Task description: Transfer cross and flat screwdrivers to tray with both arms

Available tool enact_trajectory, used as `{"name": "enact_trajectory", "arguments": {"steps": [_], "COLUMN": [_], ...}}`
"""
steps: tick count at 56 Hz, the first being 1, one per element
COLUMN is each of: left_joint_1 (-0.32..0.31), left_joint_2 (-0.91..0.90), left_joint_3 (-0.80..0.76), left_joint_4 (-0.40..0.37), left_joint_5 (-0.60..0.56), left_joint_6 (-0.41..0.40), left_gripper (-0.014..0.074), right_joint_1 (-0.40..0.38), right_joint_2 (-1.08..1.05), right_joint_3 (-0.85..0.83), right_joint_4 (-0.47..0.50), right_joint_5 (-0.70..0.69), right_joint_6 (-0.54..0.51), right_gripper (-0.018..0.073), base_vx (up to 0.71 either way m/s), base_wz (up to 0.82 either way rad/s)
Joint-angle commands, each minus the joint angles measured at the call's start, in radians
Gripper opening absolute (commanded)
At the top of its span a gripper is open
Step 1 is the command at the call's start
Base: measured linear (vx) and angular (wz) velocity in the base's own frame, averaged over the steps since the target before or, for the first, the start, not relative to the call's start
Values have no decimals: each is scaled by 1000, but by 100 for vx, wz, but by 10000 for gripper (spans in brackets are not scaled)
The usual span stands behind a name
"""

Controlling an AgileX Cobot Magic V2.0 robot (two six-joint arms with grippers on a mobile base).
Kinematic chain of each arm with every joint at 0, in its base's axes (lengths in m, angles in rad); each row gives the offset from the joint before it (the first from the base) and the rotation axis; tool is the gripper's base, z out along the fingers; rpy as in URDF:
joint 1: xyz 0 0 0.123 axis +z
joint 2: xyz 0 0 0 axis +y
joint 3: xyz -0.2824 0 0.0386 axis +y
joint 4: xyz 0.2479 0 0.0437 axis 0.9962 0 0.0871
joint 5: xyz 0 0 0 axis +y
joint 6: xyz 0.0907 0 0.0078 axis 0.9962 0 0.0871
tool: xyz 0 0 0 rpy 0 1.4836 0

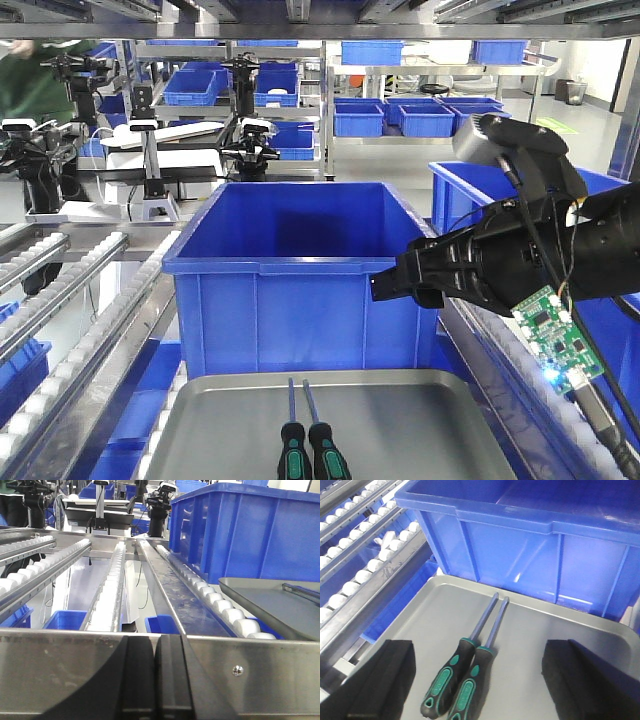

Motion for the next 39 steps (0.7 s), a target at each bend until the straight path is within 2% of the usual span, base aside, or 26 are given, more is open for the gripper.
{"name": "enact_trajectory", "arguments": {"steps": [1, 7, 15, 21, 26, 30, 39], "left_joint_1": [-4, -4, -4, -4, -4, -4, -4], "left_joint_2": [-17, -17, -17, -17, -17, -17, -17], "left_joint_3": [32, 32, 32, 32, 32, 32, 32], "left_joint_4": [-2, -2, -2, -2, -2, -2, -2], "left_joint_5": [-91, -91, -91, -91, -91, -91, -91], "left_joint_6": [-7, -7, -7, -7, -7, -7, -7], "left_gripper": [-4, -4, -4, -4, -4, -4, -4], "right_joint_1": [-17, -34, -103, -168, -228, -263, -277], "right_joint_2": [-48, -118, -318, -500, -643, -749, -936], "right_joint_3": [-28, 61, 324, 520, 685, 810, 1057], "right_joint_4": [-21, -52, -73, -133, -198, -212, -244], "right_joint_5": [-64, -111, -260, -298, -328, -376, -522], "right_joint_6": [-1, -1, -1, 3, 7, 6, 6], "right_gripper": [585, 568, 515, 458, 379, 312, 142], "base_vx": [0, 0, 0, 0, 0, 0, 0], "base_wz": [0, 0, 0, 0, 0, 0, 0]}}
